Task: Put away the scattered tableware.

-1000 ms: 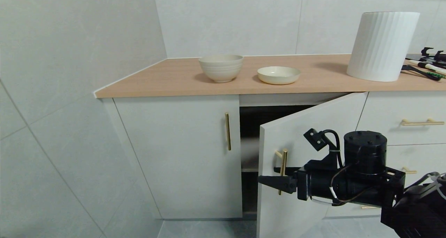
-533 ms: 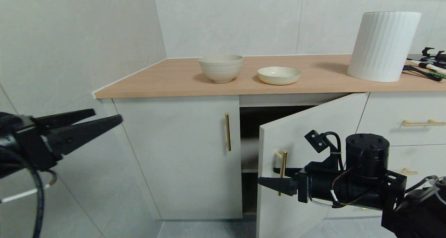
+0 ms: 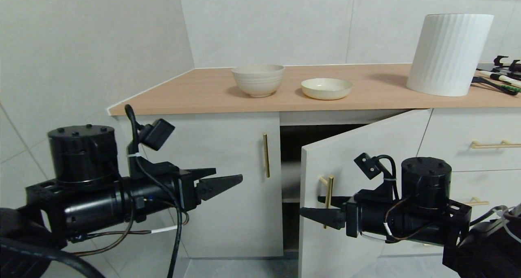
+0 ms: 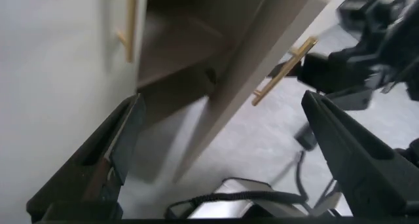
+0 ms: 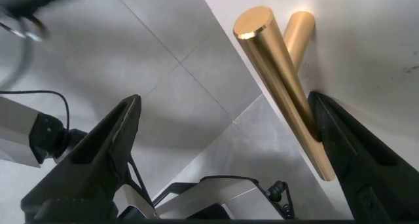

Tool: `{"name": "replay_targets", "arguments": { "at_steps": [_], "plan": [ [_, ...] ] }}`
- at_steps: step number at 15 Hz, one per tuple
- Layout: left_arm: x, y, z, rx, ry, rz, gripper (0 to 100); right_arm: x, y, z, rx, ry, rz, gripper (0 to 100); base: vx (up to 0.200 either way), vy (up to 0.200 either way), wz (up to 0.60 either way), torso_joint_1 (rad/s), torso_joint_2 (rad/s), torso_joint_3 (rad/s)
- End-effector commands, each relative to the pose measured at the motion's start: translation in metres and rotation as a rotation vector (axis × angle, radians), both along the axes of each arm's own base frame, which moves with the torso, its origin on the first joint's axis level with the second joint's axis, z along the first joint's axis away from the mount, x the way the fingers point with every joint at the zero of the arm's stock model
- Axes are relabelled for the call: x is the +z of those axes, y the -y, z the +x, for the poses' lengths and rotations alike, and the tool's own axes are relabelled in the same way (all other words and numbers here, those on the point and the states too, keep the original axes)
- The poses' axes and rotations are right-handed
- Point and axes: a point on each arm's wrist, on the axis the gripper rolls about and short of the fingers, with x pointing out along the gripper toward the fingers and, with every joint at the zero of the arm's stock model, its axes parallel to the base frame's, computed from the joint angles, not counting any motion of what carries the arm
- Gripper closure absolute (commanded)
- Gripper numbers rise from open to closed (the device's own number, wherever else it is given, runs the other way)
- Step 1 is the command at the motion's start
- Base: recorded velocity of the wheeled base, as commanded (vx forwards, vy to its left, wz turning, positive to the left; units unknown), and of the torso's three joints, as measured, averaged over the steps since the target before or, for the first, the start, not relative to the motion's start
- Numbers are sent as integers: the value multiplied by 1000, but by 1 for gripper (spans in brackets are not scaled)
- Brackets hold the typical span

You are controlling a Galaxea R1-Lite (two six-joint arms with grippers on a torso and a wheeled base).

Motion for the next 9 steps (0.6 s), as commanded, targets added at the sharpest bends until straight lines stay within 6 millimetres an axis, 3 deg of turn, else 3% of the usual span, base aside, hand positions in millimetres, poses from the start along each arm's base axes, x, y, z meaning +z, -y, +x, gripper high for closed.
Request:
{"name": "replay_targets", "arguments": {
  "at_steps": [1, 2, 5, 6, 8, 9],
  "plan": [
    [-24, 9, 7, -13, -95, 15, 0, -5, -1, 1, -1, -17, -11, 0, 0, 0, 0, 0, 0, 0],
    [-23, 11, 8, -16, -98, 6, 100, -6, -1, 1, -3, -19, -15, 0, 0, 0, 0, 0, 0, 0],
    [-17, 17, 16, -25, -55, -9, 100, -6, -1, 1, -3, -12, -10, 0, 0, 0, 0, 0, 0, 0],
    [-10, 31, 40, -31, 1, -26, 100, -6, -2, 1, -1, -6, -5, 0, 0, 0, 0, 0, 0, 0],
    [-23, 58, 70, -26, 27, 3, 100, -7, 0, 1, -3, -3, -3, 0, 0, 0, 0, 0, 0, 0],
    [-42, 67, 73, -20, 6, 40, 100, -7, 0, -1, -1, 4, 2, 0, 0, 0, 0, 0, 0, 0]
  ]
}}
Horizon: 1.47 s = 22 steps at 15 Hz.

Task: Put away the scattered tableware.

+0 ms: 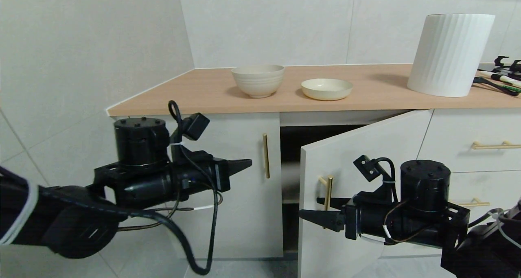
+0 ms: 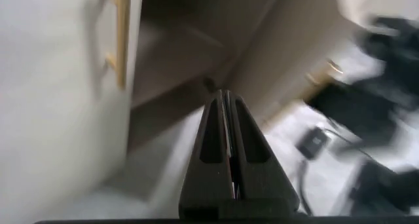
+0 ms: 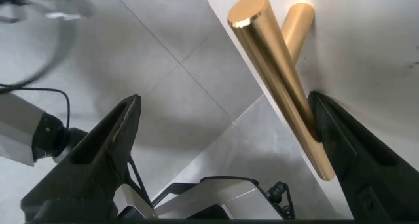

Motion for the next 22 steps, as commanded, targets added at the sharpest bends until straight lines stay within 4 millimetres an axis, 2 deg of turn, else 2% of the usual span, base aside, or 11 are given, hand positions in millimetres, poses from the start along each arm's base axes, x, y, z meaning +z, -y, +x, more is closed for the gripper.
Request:
{"name": "replay_targets", "arguments": {
  "at_steps": [1, 4, 7, 15, 22],
  "plan": [
    [-43, 32, 27, -16, -38, 54, 100, -3, 0, 0, -2, 2, 1, 0, 0, 0, 0, 0, 0, 0],
    [-79, 49, 34, -65, 34, -8, 100, -2, 0, 0, -4, 11, 6, 0, 0, 0, 0, 0, 0, 0],
    [-90, 62, 35, -87, 91, -63, 100, -2, 0, 0, -4, 10, 6, 0, 0, 0, 0, 0, 0, 0],
    [-103, 102, 27, -178, 51, -47, 100, 1, 3, 1, -28, 42, 0, 0, 0, 0, 0, 0, 0, 0],
    [-91, 111, 25, -206, 85, -70, 100, 11, 27, 9, -131, 104, 28, 0, 0, 0, 0, 0, 0, 0]
  ]
}}
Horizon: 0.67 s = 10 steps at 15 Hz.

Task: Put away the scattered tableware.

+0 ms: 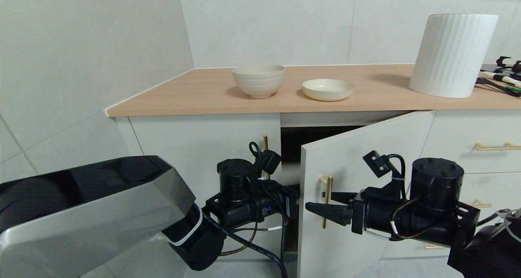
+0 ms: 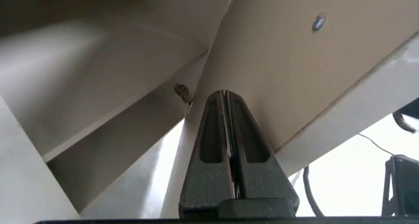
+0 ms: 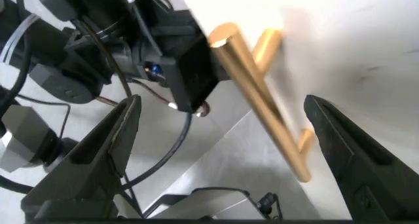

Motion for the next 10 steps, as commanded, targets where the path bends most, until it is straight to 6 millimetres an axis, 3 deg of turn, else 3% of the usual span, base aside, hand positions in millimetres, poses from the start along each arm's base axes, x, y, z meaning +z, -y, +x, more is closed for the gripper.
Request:
{"name": "replay_targets", "arguments": {
  "at_steps": [1, 3, 8, 10],
  "plan": [
    [8, 2, 0, -12, 17, -15, 100, 2, 9, 1, -36, 14, 4, 0, 0, 0, 0, 0, 0, 0],
    [11, 5, 0, -16, 14, -14, 100, 2, 27, 2, -93, 25, -9, 0, 0, 0, 0, 0, 0, 0],
    [18, 5, -1, -16, 0, -2, 100, -6, 55, -54, -81, 11, -99, 0, 0, 0, 0, 0, 0, 0],
    [20, 5, -2, -13, 2, -2, 100, -8, 62, -68, -76, 11, -118, 0, 0, 0, 0, 0, 0, 0]
  ]
}}
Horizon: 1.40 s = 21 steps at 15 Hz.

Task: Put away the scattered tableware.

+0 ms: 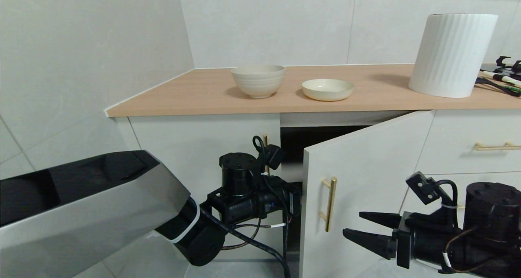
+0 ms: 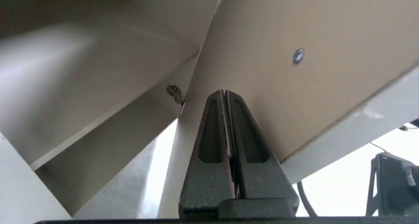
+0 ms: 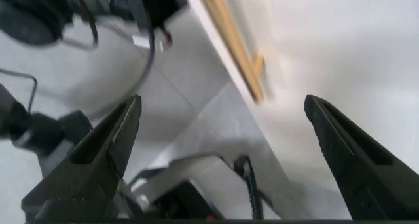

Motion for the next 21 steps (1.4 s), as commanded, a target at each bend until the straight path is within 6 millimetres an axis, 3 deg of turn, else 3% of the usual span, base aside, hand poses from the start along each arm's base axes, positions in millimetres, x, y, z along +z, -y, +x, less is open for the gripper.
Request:
{"name": "replay_targets", "arguments": {
  "at_steps": [1, 5, 9, 12, 15, 21],
  "plan": [
    [5, 1, -2, -2, 7, -8, 100, 4, 11, -23, 6, 8, -3, 0, -200, 0, 0, 7, 2, 2],
    [6, 9, 1, -14, 6, -7, 100, 3, 11, -25, 8, 11, -6, 0, -200, 0, 0, 5, -1, 4],
    [9, 23, 18, -14, -3, -1, 100, 2, 12, -26, 7, 5, -9, 0, 0, 0, 0, 0, 0, 0],
    [10, 28, 19, -22, -5, 1, 100, 2, 12, -26, 5, 5, -9, 0, 0, 0, 0, 0, 0, 0],
    [9, 30, 22, -22, -2, -2, 100, 2, 12, -27, 6, 3, -9, 0, -200, 0, 0, 7, 4, 4],
    [8, 40, 25, -34, -2, -2, 100, 5, 13, -30, 10, 16, -4, 0, 0, 0, 0, 0, 0, 0]
  ]
}}
